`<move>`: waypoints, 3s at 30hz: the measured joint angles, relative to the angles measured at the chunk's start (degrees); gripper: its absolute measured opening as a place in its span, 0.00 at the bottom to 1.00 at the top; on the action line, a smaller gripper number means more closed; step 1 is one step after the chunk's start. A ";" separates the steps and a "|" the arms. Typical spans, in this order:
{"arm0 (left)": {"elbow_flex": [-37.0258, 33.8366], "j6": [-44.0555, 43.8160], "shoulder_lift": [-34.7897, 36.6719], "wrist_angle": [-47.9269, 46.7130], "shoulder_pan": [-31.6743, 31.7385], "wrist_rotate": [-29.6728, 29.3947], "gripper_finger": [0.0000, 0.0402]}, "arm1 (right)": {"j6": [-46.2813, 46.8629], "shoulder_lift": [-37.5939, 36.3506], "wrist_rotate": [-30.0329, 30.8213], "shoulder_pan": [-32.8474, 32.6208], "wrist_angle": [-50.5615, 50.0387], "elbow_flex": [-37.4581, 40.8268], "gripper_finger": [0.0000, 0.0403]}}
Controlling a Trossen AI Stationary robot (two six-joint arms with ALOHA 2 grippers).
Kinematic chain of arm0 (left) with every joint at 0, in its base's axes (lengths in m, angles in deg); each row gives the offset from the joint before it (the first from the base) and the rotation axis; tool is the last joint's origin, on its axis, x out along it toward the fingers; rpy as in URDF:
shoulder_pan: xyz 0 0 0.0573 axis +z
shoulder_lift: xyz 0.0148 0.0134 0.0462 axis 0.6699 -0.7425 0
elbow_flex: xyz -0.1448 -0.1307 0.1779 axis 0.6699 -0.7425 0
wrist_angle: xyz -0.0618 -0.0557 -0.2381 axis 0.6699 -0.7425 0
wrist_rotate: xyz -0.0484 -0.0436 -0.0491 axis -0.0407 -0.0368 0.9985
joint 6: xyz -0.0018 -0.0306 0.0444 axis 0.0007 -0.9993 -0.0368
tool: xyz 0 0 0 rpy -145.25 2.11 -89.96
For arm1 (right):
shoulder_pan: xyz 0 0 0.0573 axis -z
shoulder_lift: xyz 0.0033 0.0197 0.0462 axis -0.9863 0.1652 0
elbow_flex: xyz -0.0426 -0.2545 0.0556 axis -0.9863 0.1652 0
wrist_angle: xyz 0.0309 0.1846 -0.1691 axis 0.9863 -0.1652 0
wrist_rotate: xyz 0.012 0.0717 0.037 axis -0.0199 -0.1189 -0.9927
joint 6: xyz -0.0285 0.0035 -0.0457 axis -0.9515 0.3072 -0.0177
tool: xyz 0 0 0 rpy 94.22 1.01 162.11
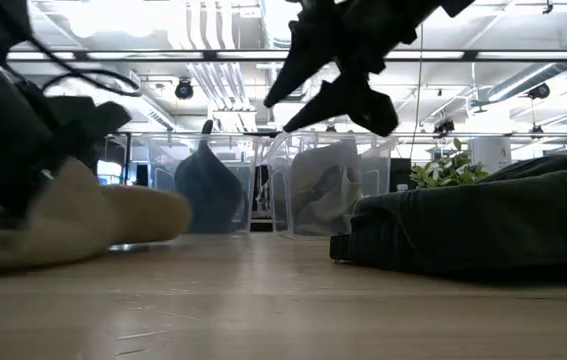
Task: Pick & Place hat
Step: Put the brown cap into the right transparent container
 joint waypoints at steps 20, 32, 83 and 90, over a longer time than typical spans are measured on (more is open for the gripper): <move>-0.66 28.97 6.00 24.68 1.23 0.93 0.23 | 29.22 0.18 -9.04 -0.10 7.27 8.27 0.47; -0.41 25.83 -0.78 25.76 1.28 4.22 0.23 | 31.84 11.30 -11.90 0.76 12.58 2.89 0.61; 14.84 81.51 26.45 40.10 0.91 -8.57 0.23 | -4.86 -20.55 36.95 10.59 -19.98 -7.03 0.03; 14.50 79.29 24.78 39.75 1.80 -9.00 0.23 | -3.65 -12.04 35.56 20.24 -20.00 -6.88 0.03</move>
